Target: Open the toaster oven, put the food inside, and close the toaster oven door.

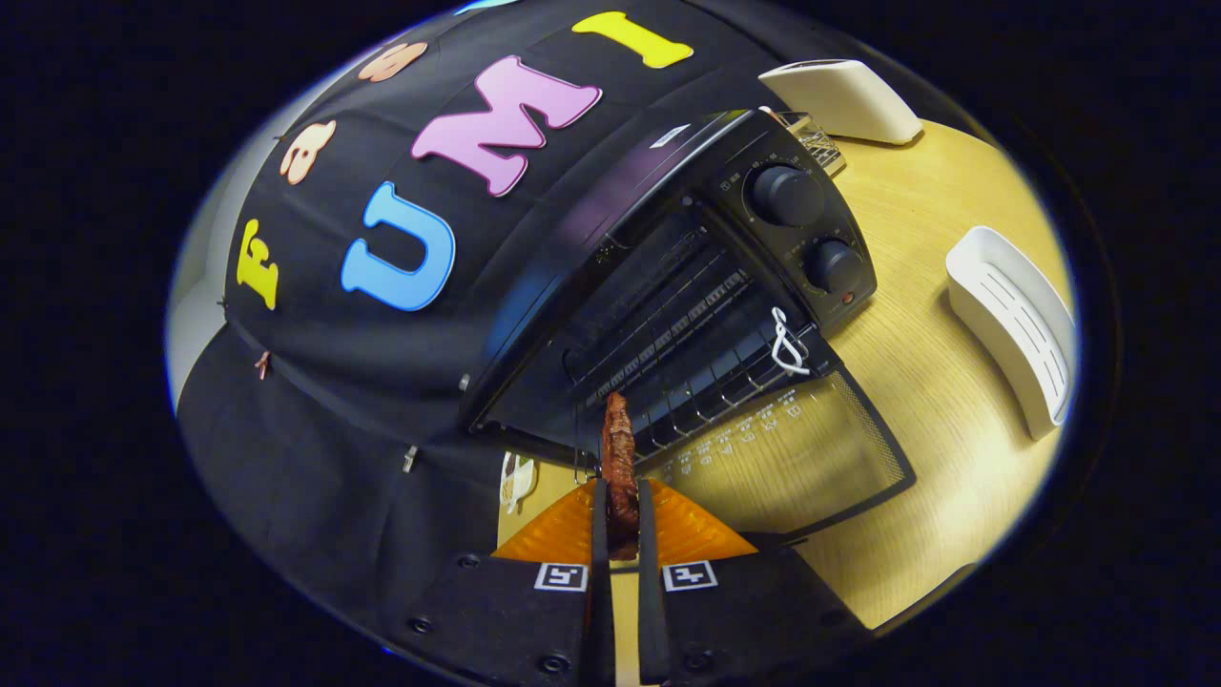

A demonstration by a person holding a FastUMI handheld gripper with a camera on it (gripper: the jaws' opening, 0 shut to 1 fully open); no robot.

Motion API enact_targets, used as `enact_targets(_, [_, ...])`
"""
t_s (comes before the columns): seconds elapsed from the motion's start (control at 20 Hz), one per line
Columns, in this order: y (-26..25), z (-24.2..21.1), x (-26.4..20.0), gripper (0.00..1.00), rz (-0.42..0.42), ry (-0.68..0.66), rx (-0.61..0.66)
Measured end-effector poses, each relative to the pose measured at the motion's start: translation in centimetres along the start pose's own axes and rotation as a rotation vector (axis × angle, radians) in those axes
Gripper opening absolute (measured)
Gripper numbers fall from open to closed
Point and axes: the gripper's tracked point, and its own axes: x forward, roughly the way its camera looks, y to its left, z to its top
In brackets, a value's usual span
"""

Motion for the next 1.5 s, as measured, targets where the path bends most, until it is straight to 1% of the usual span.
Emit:
enact_targets(0.1, [-0.3,0.8,1.5,0.14,-0.001,-0.043,-0.003])
enact_targets(0.2, [-1.3,1.9,2.8,0.14,-0.026,-0.095,-0.006])
enact_targets(0.3, [-2.1,3.4,4.0,0.14,-0.051,-0.158,0.018])
enact_targets(0.35, [-2.1,3.9,4.7,0.14,-0.045,-0.188,0.042])
enact_targets(0.6, [-1.8,4.8,7.0,0.14,-0.070,-0.279,0.057])
enact_targets(0.8, [-1.6,5.4,7.9,0.14,-0.094,-0.311,0.041])
enact_targets(0.85, [-1.6,5.5,8.0,0.16,-0.100,-0.313,0.034])
enact_targets(0.9, [-1.9,5.5,7.9,0.16,-0.123,-0.313,0.027])
enact_targets(1.0, [-2.2,5.8,7.4,0.20,-0.139,-0.319,0.005])
enact_targets(1.05, [-2.9,6.0,7.6,0.21,-0.172,-0.318,-0.009])
enact_targets(1.15, [-3.0,5.4,6.9,0.32,-0.181,-0.299,-0.031])
enact_targets(1.25, [-2.2,4.5,6.2,0.55,-0.157,-0.270,-0.077])
enact_targets(1.3, [-1.7,3.8,5.8,0.63,-0.148,-0.253,-0.115])
enact_targets(1.35, [-1.6,3.3,5.5,0.84,-0.155,-0.237,-0.155])
enact_targets(1.45, [-1.1,2.3,4.4,0.96,-0.161,-0.214,-0.196])
enact_targets(1.5, [-0.9,1.8,3.6,0.97,-0.159,-0.196,-0.205])
